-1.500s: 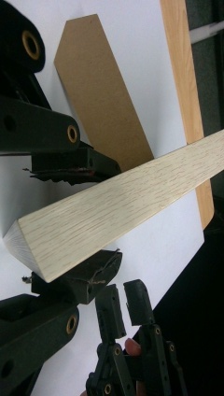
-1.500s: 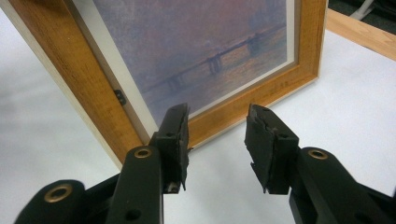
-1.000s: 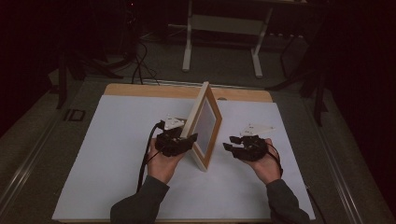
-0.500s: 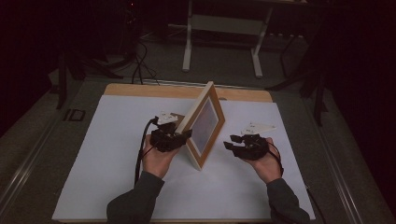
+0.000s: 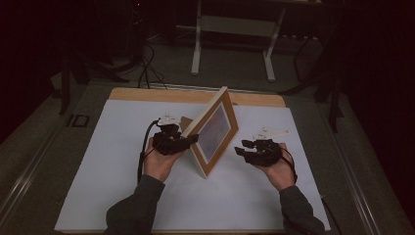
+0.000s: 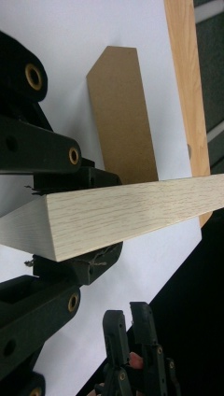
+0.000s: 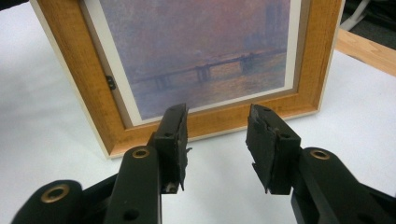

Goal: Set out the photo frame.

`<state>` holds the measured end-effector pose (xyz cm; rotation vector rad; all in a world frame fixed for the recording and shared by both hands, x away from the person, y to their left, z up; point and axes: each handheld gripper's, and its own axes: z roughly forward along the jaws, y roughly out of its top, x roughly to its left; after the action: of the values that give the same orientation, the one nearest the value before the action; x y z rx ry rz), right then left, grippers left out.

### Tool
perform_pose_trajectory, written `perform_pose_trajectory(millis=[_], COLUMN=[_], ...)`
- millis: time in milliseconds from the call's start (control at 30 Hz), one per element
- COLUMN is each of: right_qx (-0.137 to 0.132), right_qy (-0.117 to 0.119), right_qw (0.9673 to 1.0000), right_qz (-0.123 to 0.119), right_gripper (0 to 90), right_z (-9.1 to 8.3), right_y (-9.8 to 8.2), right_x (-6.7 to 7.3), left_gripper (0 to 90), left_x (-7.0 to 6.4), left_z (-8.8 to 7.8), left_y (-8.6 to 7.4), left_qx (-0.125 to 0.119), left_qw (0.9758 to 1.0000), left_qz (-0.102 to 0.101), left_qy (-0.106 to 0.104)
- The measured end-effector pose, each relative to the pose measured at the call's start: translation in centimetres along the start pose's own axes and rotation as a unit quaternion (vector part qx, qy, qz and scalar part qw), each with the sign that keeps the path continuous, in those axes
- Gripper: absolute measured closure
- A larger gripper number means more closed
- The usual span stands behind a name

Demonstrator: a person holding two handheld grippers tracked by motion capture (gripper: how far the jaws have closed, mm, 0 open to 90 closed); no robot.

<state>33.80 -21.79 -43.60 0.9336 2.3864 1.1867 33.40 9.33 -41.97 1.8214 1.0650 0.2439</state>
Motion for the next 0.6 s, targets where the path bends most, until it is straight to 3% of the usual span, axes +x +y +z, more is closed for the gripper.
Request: perform_pose_trajectory(millis=[467, 600], right_qx=[-0.006, -0.009], right_qy=[-0.003, -0.006], right_qw=[1.0000, 0.9999], right_qz=[0.001, 0.002], right_gripper=[57.2, 56.7], right_z=[-0.1, -0.2], right_y=[0.5, 0.7], right_x=[-0.3, -0.5], left_gripper=[68.3, 68.9], left_x=[2.2, 3.2], left_z=[-0.1, -0.1], left_y=[0.5, 0.7], left_qx=[0.015, 0.018], left_qw=[0.9980, 0.9953], left_qz=[0.026, 0.033], left_qy=[-0.055, -0.089])
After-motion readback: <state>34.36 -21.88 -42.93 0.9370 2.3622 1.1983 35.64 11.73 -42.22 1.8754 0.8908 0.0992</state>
